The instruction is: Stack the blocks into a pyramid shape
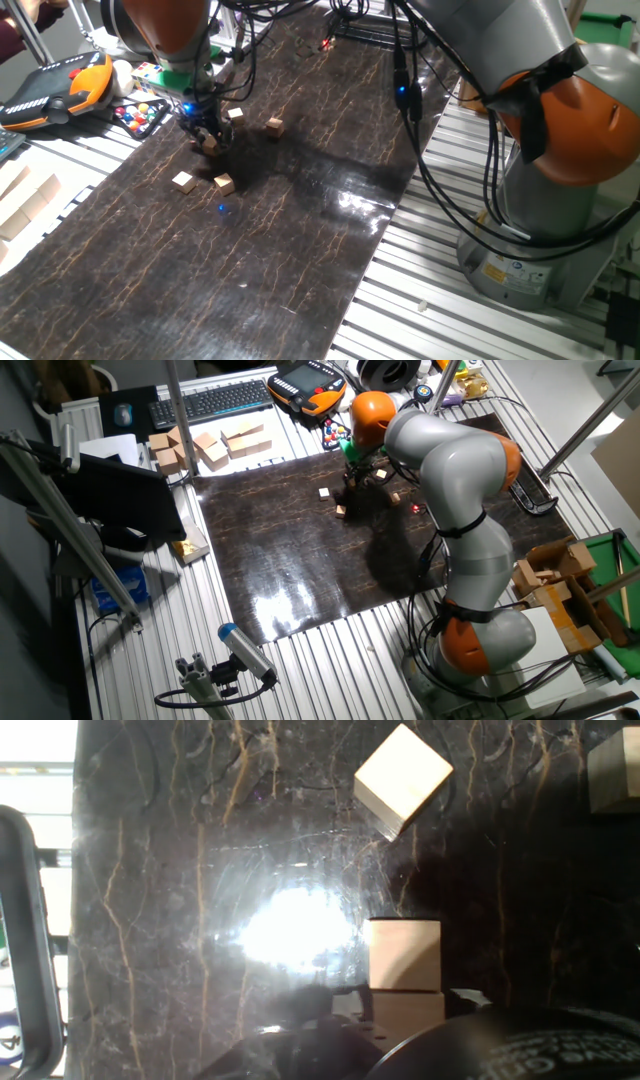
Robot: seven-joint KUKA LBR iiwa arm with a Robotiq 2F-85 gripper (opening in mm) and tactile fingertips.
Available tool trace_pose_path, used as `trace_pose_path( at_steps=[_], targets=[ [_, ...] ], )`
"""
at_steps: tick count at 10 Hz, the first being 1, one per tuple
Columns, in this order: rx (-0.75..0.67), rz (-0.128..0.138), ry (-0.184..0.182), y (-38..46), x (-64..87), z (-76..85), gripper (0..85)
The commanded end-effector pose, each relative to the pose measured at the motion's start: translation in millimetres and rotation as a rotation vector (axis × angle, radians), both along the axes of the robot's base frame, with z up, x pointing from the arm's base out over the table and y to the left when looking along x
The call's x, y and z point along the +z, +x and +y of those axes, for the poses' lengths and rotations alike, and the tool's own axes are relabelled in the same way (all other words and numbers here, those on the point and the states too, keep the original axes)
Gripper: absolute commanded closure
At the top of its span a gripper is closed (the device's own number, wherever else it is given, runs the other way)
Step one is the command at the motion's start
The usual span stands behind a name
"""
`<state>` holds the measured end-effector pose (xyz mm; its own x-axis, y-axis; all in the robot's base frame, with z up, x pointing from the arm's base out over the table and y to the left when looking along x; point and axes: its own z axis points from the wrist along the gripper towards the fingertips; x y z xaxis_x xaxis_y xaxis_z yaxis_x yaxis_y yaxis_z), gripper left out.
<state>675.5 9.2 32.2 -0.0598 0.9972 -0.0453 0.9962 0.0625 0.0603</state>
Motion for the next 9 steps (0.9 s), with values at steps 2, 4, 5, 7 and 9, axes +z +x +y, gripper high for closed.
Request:
trace_pose_path(
  at_steps=[2, 4, 5, 7, 9],
  targets=[
    [0.0, -0.002, -0.007, 1.1, 7.2, -0.5, 19.0],
    [-0.001, 0.006, -0.003, 1.0, 20.4, -10.8, 16.3],
    [-0.015, 0.002, -0.002, -0.5, 25.4, -19.8, 15.3],
    [-0.027, -0.009, 0.005, -2.9, 31.7, -33.5, 15.7],
    [-0.085, -0.01, 0.003, -5.4, 35.5, -45.9, 17.7]
  ],
)
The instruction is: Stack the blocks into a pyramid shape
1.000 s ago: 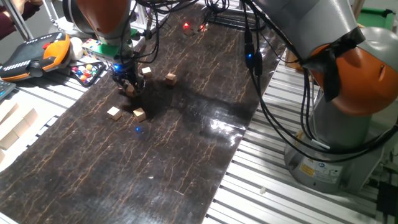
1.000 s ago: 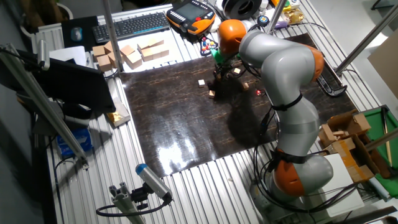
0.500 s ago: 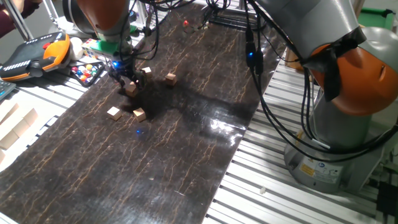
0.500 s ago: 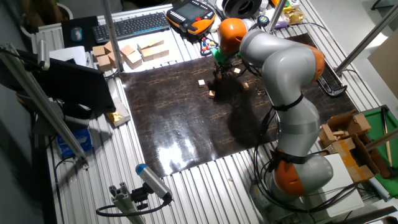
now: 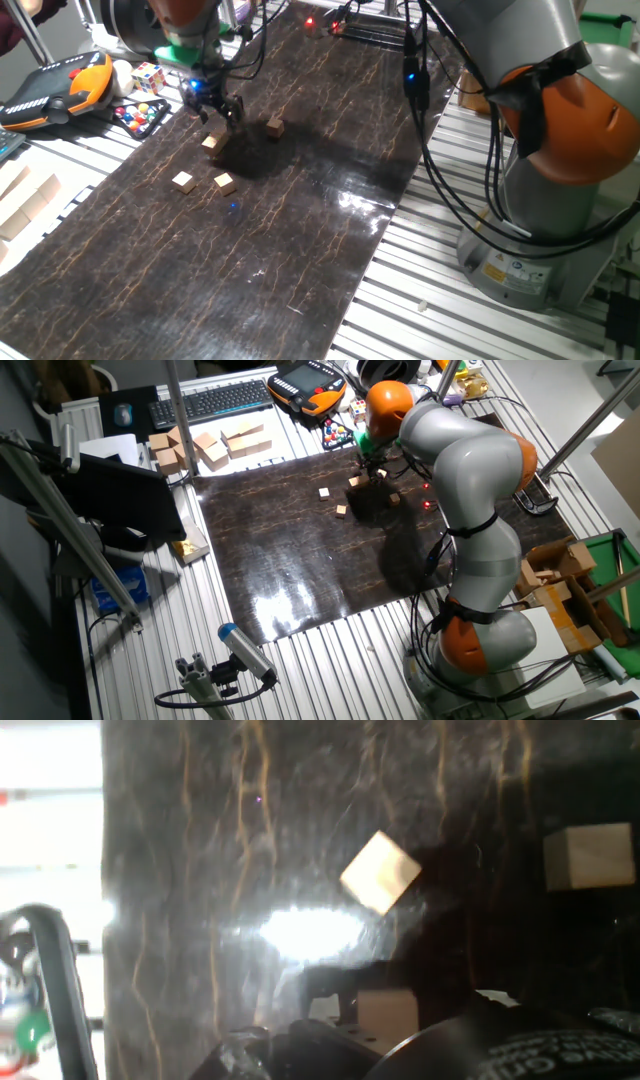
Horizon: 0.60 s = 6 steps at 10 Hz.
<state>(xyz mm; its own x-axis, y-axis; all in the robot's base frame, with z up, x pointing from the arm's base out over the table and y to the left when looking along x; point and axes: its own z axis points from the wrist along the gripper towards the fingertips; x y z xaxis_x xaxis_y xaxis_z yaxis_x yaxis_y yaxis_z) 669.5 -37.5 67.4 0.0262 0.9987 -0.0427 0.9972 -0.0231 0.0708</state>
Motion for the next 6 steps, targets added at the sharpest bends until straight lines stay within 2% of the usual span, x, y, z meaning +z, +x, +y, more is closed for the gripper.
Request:
trace_pose_path(
  at_steps=[1, 6],
  targets=[
    [-0.015, 0.0, -0.005, -2.0, -1.0, -3.7, 18.0],
    [-0.076, 0.005, -0.013, -8.7, -5.7, -16.2, 20.3]
  ],
)
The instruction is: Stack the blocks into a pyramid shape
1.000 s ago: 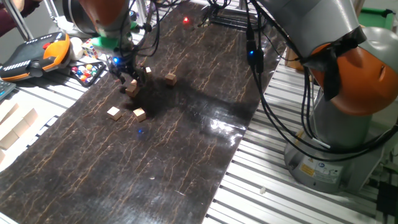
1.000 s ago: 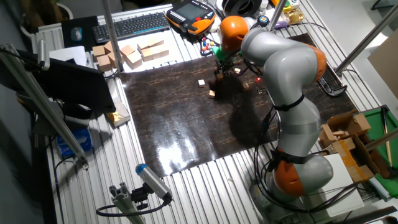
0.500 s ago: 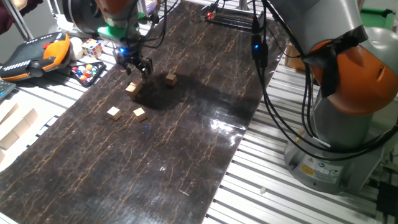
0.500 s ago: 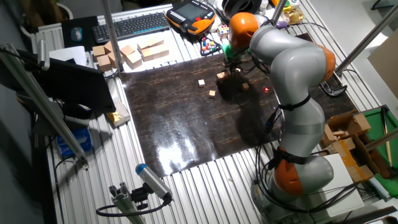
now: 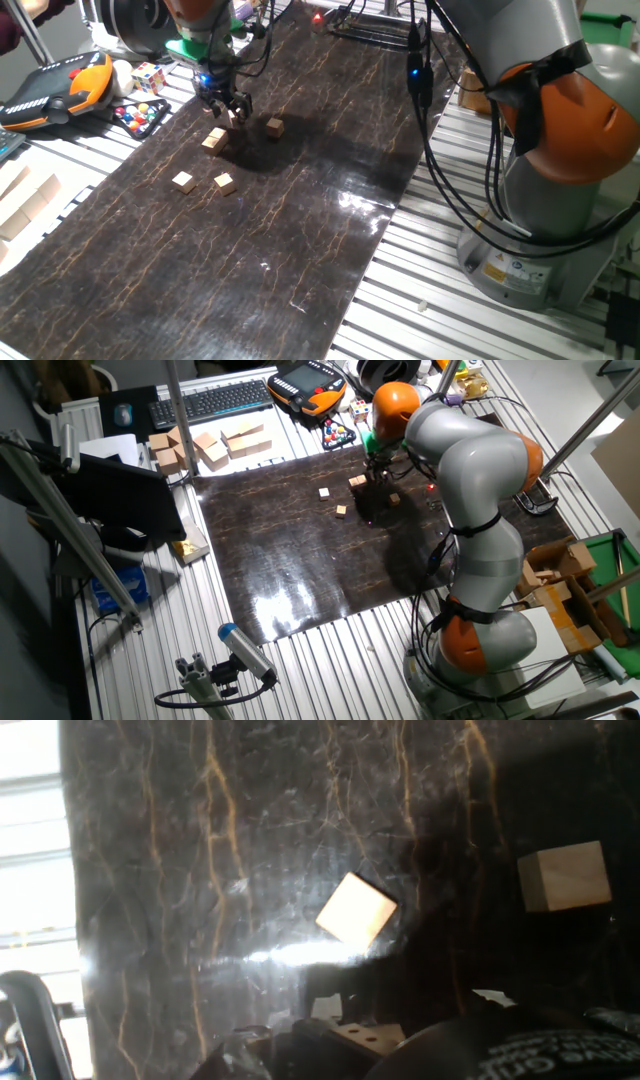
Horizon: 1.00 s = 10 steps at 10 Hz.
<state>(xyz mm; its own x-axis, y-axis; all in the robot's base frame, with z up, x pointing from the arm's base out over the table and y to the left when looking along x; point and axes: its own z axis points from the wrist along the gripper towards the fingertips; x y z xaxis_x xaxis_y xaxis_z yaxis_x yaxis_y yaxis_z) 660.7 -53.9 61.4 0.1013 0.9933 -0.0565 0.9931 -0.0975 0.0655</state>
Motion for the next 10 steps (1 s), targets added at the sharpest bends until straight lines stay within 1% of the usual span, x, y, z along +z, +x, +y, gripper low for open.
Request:
trace_pose_path(
  at_steps=[1, 2, 3, 5, 6, 8, 10],
  targets=[
    [0.001, 0.005, -0.001, -0.2, -0.1, -0.2, 22.0],
    [0.003, 0.009, 0.001, -0.2, -0.1, -0.2, 22.7],
    [0.014, 0.011, 0.013, -0.2, -0.1, -0.2, 23.7],
    [0.016, 0.02, 0.053, -0.2, -0.1, -0.2, 26.0],
    [0.01, 0.021, 0.062, -0.2, -0.1, -0.2, 26.7],
    [-0.033, -0.003, 0.073, -0.2, -0.1, -0.2, 27.7],
    [-0.046, -0.011, 0.083, 0.3, -0.3, -0.8, 29.0]
  ],
)
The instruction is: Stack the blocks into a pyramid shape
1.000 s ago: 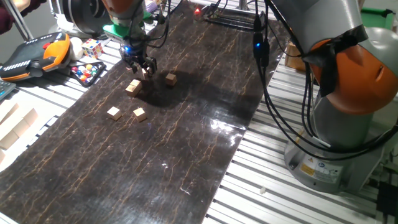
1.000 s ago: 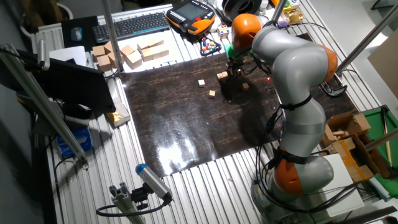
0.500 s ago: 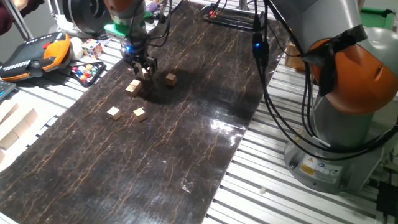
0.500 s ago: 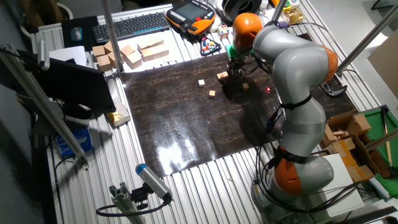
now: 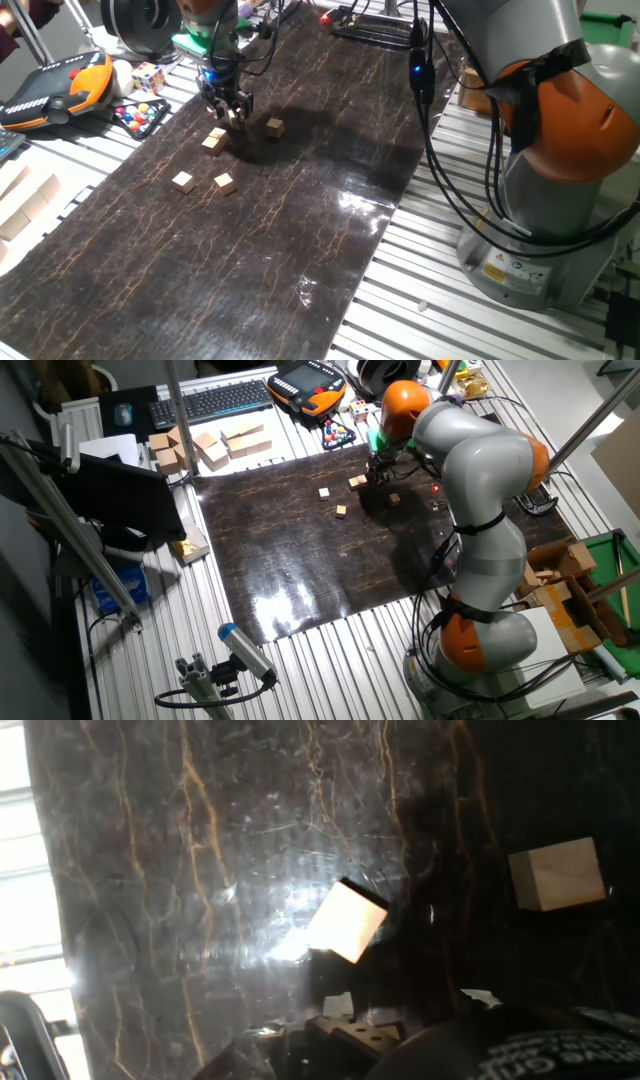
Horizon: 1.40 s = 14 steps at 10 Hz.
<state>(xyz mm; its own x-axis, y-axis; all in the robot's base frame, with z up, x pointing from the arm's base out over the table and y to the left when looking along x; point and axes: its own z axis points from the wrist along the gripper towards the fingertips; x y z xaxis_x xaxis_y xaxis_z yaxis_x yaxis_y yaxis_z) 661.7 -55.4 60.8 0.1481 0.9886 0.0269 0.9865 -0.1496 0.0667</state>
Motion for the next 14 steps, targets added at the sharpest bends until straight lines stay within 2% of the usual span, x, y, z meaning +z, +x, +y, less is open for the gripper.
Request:
trace_pose_path(
  at_steps=[1, 3, 4, 6, 8, 9, 11, 14],
  targets=[
    [-0.007, -0.004, -0.005, 2.0, -1.3, -3.3, 29.3],
    [-0.056, -0.014, -0.015, 3.3, -2.5, -14.1, 29.7],
    [-0.099, -0.033, -0.012, 4.8, -0.4, -21.3, 29.7],
    [-0.186, -0.05, 0.002, 8.7, 1.2, -28.1, 30.0],
    [-0.29, -0.05, 0.023, 10.8, -1.5, -32.1, 30.3],
    [-0.31, -0.049, 0.021, 11.5, -1.4, -34.5, 30.3],
    [-0.326, -0.062, -0.003, 11.7, -0.5, -37.3, 30.3],
    [-0.337, -0.042, 0.001, 13.3, -6.1, -43.1, 30.0]
  ],
)
